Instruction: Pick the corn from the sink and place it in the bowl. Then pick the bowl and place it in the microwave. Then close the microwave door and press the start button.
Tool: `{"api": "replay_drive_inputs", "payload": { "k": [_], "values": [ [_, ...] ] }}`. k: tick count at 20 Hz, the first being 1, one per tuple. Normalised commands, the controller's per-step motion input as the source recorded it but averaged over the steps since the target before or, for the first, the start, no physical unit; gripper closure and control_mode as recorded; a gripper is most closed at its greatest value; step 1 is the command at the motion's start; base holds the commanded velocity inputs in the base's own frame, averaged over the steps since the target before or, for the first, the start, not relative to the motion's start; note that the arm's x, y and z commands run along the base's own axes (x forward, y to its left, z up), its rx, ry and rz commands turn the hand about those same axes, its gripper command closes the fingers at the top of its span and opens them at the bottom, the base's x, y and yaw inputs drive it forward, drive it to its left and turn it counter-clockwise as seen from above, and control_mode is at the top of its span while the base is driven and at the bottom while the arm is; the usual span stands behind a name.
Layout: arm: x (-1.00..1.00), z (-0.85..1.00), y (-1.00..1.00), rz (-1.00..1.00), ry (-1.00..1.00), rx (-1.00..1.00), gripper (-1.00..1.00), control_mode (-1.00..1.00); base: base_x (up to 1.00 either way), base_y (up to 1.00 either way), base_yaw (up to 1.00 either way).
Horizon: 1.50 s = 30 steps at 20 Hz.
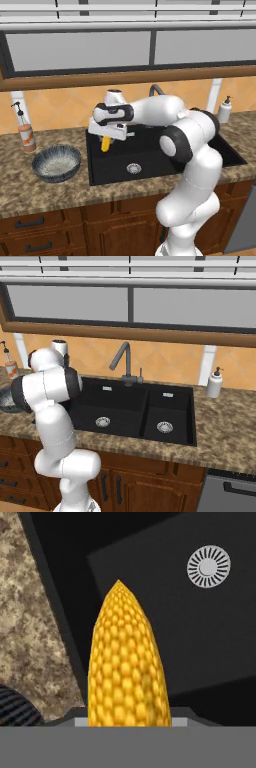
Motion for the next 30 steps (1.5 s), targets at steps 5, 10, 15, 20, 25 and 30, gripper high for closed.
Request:
{"api": "replay_drive_inputs", "payload": {
  "k": [5,10,15,20,25,30],
  "values": [
    [0.00,0.25,1.00,0.03,0.10,-0.01,1.00,-1.00,0.00,0.00,0.00],
    [0.00,0.00,1.00,0.00,0.06,-0.05,1.00,-1.00,0.00,0.00,0.00],
    [0.00,0.00,0.92,0.00,0.08,-0.06,1.00,-1.00,0.00,0.00,0.00],
    [0.07,-0.12,0.64,0.00,0.17,-0.08,1.00,-1.00,0.00,0.00,0.00],
    [0.00,-0.37,0.49,0.00,0.05,-0.06,1.00,-1.00,0.00,0.00,0.00],
    [0.02,-0.55,0.13,0.00,0.02,-0.07,1.00,-1.00,0.00,0.00,0.00]
  ]
}}
